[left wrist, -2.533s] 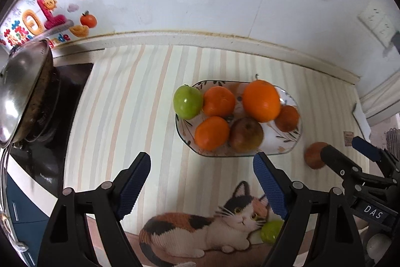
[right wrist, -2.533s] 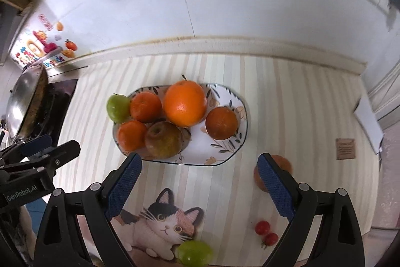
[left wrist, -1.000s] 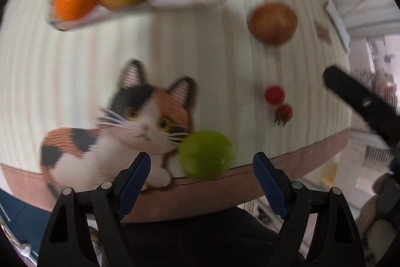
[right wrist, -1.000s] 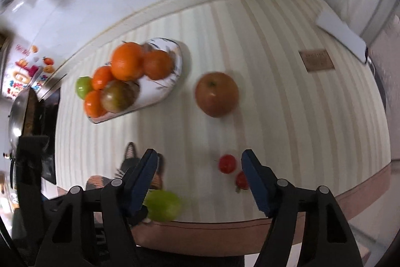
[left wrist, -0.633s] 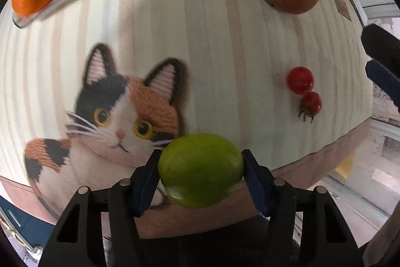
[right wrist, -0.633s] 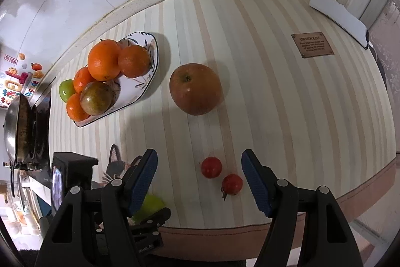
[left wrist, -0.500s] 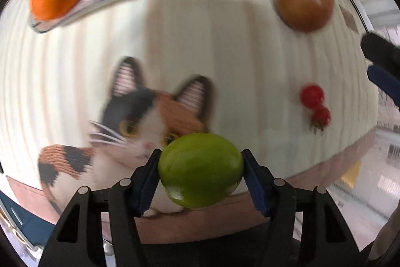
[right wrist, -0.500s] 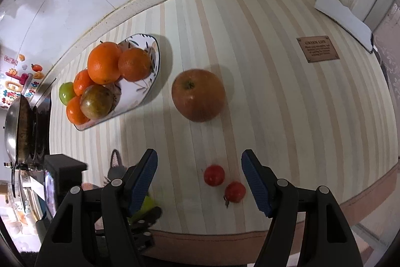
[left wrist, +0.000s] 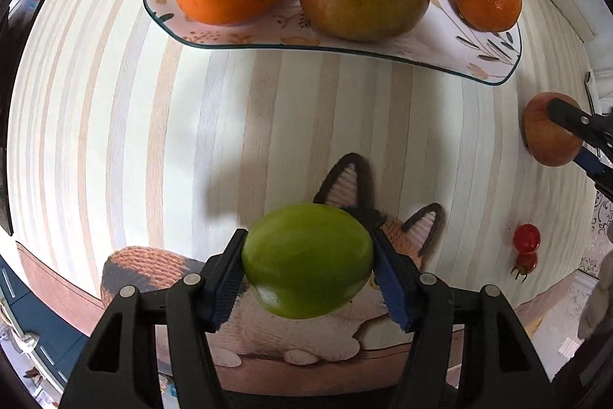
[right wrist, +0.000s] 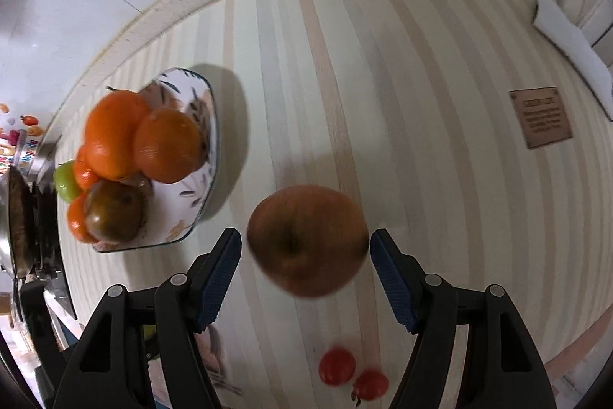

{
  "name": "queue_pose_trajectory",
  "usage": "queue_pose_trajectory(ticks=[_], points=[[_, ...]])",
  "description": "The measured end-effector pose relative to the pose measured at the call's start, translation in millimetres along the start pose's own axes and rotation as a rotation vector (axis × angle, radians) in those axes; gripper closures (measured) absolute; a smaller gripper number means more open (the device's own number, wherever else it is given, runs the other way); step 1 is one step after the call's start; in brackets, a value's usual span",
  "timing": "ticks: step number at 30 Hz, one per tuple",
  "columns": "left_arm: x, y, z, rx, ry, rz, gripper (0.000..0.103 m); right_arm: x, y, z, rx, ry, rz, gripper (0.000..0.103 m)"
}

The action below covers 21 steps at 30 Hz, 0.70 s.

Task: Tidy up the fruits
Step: 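Grasp the second green apple with the left tool while the right tool grasps the red apple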

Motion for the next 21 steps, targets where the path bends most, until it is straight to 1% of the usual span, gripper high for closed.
queue_pose_trajectory(ticks=[3,5,7,11,17,21], points=[[-3.3,1.4,-2.0,-0.009,-0.005,-0.006,0.043,-4.4,-7.1,2.5,-0.001,0.020,-0.014,0.032],[-1.9,1.3,-2.9,-0.007,-0.004,-0.006,0.043,-5.9,-7.0,6.3,0.017,0.046,-0.030,0.032],[-9.8,2.7,-1.8,-0.004,0.000,-0.004,0.043,-5.0,-7.8,9.5,0.029,0.063,-0.032,0.032],[-18.1,11.2,2.7,-0.007,-0.006,-0.016,0.043,3.8,-7.7,18.1,0.000,0.063,-0.020,0.033],[-19.0,31.8,-4.7,-0.009,-0.030,-0.050,0.043,21.8,4.3,46.6,-0.076,0.088,-0.016,0.033],[-21.1,65.1,-5.3,0.040,-0.012,-0.092,0.043,27.7,16.5,77.4,-0.156,0.104,-0.015,0.033]])
Point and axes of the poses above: each gripper's, at about its wrist camera, not at the fingertips, and y roughly against the way its jaws point, z to its left, x to its underside, the point moved 9 cm from there along -y, roughly the way its jaws point, and after that the axes turned 6 degrees about -y, right-handed, at the moved point
